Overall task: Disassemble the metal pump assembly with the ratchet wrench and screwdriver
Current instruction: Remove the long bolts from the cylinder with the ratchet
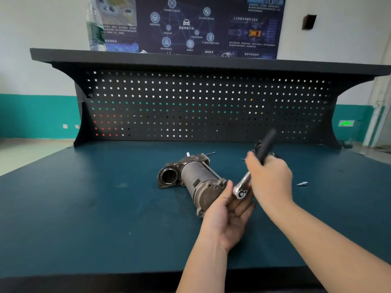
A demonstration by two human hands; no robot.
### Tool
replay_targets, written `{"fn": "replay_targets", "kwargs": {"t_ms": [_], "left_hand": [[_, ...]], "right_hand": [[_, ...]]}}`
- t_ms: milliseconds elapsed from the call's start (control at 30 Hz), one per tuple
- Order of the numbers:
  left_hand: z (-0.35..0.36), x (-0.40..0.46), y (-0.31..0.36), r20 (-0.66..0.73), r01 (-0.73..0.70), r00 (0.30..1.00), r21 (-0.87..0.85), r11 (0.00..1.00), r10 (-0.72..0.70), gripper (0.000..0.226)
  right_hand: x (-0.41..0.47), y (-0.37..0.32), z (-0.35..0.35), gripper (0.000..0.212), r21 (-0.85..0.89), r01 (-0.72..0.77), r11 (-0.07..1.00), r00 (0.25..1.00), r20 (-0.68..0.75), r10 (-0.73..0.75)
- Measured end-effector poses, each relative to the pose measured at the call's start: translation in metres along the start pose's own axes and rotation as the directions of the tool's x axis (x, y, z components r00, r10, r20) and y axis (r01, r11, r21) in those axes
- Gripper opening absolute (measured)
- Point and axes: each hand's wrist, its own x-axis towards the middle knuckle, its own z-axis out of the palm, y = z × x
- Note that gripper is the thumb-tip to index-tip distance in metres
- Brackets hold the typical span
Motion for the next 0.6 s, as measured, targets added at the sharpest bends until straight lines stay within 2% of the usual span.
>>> {"fn": "replay_targets", "kwargs": {"t_ms": [67,100,133,167,200,233,267,300,333,367,400,433,467,500,533,567,600], "left_hand": [[-0.002,0.001,0.001,0.009,-0.008,1.000,-0.023,1.000,0.009,0.025],[-0.003,0.002,0.001,0.005,-0.010,1.000,-0.030,1.000,0.010,0.026],[-0.004,0.003,0.001,-0.003,-0.008,1.000,-0.032,0.999,0.008,0.027],[-0.004,0.003,0.001,-0.008,0.001,1.000,-0.033,0.999,-0.002,0.026],[-0.004,0.003,0.002,-0.008,0.014,1.000,-0.033,0.999,-0.014,0.025],[-0.002,0.002,0.002,-0.013,0.023,1.000,-0.029,0.999,-0.023,0.025],[-0.001,0.002,0.001,-0.021,0.024,0.999,-0.024,0.999,-0.025,0.024],[0.000,0.003,0.001,-0.031,0.022,0.999,-0.024,0.999,-0.023,0.024],[0.001,0.004,0.000,-0.039,0.016,0.999,-0.026,1.000,-0.017,0.024],[0.001,0.004,-0.001,-0.042,0.012,0.999,-0.025,1.000,-0.014,0.025],[0.001,0.003,-0.001,-0.044,0.011,0.999,-0.023,1.000,-0.012,0.026],[0.001,0.002,-0.001,-0.041,0.011,0.999,-0.023,1.000,-0.012,0.027],[0.000,0.002,0.000,-0.033,0.008,0.999,-0.026,1.000,-0.009,0.028],[-0.001,0.002,0.001,-0.025,0.005,1.000,-0.031,1.000,-0.005,0.027],[-0.002,0.002,0.001,-0.021,-0.001,1.000,-0.038,0.999,0.001,0.027],[-0.002,0.002,0.001,-0.019,-0.006,1.000,-0.044,0.999,0.006,0.028],[-0.003,0.002,0.001,-0.021,-0.009,1.000,-0.044,0.999,0.008,0.029]], "right_hand": [[-0.005,-0.014,0.000,0.039,-0.122,0.356,0.927,0.934,0.089,-0.347],[-0.010,-0.017,0.003,0.034,-0.143,0.448,0.883,0.892,0.132,-0.431],[-0.014,-0.016,0.005,0.031,-0.142,0.465,0.874,0.884,0.139,-0.447],[-0.018,-0.012,0.006,0.032,-0.112,0.412,0.904,0.910,0.100,-0.402],[-0.019,-0.005,0.007,0.035,-0.052,0.293,0.955,0.956,0.020,-0.292],[-0.020,0.002,0.007,0.037,0.004,0.121,0.993,0.991,-0.064,-0.121],[-0.017,0.008,0.008,0.037,0.107,-0.090,0.990,0.989,-0.103,0.102],[-0.014,0.011,0.008,0.034,0.263,-0.305,0.915,0.938,-0.085,0.337],[-0.011,0.011,0.008,0.033,0.392,-0.478,0.786,0.851,-0.013,0.524],[-0.010,0.009,0.008,0.033,0.418,-0.568,0.709,0.792,0.041,0.610],[-0.009,0.006,0.008,0.034,0.356,-0.566,0.744,0.803,0.033,0.595],[-0.009,0.005,0.009,0.035,0.229,-0.446,0.865,0.884,-0.040,0.466],[-0.009,0.001,0.009,0.037,0.097,-0.232,0.968,0.967,-0.087,0.240],[-0.011,-0.006,0.007,0.037,0.000,0.019,1.000,0.997,-0.079,-0.019],[-0.013,-0.014,0.006,0.034,-0.067,0.235,0.970,0.972,-0.007,-0.236],[-0.015,-0.018,0.007,0.030,-0.103,0.396,0.912,0.918,0.076,-0.390],[-0.016,-0.019,0.008,0.028,-0.119,0.483,0.867,0.874,0.127,-0.469]]}}
